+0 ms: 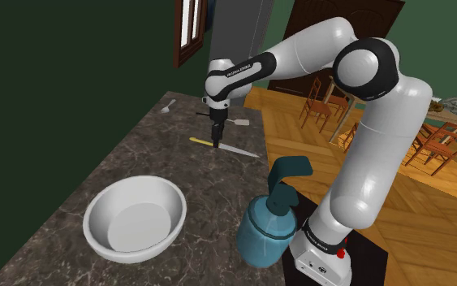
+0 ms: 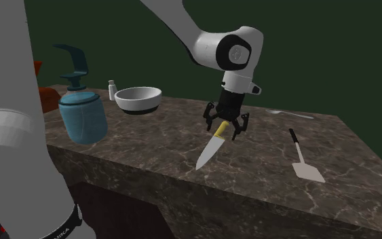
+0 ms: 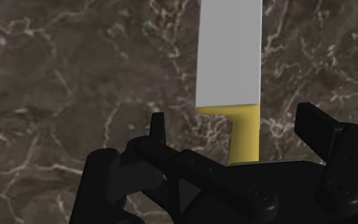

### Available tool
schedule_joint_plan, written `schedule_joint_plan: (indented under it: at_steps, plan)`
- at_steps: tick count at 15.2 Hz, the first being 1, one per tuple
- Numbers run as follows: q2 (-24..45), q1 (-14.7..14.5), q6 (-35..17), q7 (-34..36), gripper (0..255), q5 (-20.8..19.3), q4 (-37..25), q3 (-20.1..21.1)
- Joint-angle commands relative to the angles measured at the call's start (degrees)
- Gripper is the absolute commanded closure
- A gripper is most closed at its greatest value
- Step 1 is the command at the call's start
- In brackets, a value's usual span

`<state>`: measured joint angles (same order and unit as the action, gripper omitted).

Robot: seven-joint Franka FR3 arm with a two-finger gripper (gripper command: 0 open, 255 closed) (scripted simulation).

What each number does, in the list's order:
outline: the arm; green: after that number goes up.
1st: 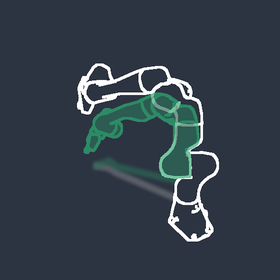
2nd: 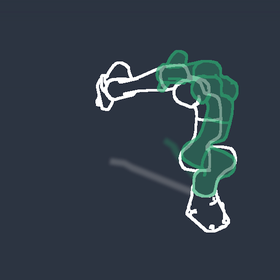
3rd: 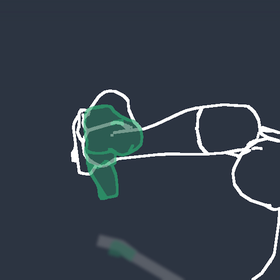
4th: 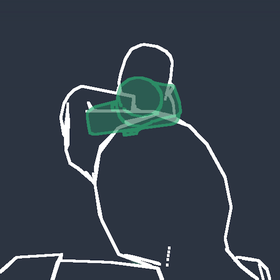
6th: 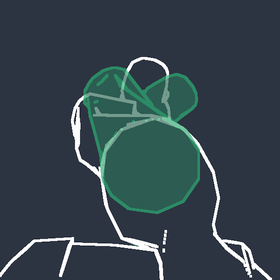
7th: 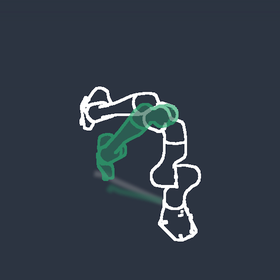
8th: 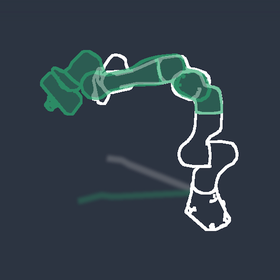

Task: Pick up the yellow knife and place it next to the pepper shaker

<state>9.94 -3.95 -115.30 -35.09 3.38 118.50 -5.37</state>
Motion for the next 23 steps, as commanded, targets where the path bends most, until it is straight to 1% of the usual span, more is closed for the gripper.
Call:
schedule_joint_plan:
  at_steps: [1, 10, 23]
  plan:
    - [0.0, 0.0, 0.0, 0.0, 255, 0.0, 0.0, 0.0]
    - [0.01, -0.02, -0.01, 0.0, 255, 0.01, 0.0, -0.02]
    - [-4.46, -0.09, 9.23, 0.69, 255, -0.63, -4.82, -0.12]
